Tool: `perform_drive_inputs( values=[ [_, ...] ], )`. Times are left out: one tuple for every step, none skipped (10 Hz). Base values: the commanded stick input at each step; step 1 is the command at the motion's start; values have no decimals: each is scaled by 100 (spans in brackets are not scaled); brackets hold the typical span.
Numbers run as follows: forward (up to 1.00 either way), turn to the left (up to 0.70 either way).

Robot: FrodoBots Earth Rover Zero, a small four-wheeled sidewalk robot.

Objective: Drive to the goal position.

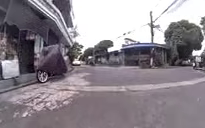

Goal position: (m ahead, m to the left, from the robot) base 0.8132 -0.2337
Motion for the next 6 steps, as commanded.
perform_drive_inputs(
  values=[
    [70, -8],
    [70, -18],
    [70, -18],
    [70, -18],
    [70, -18],
    [70, -18]
  ],
)
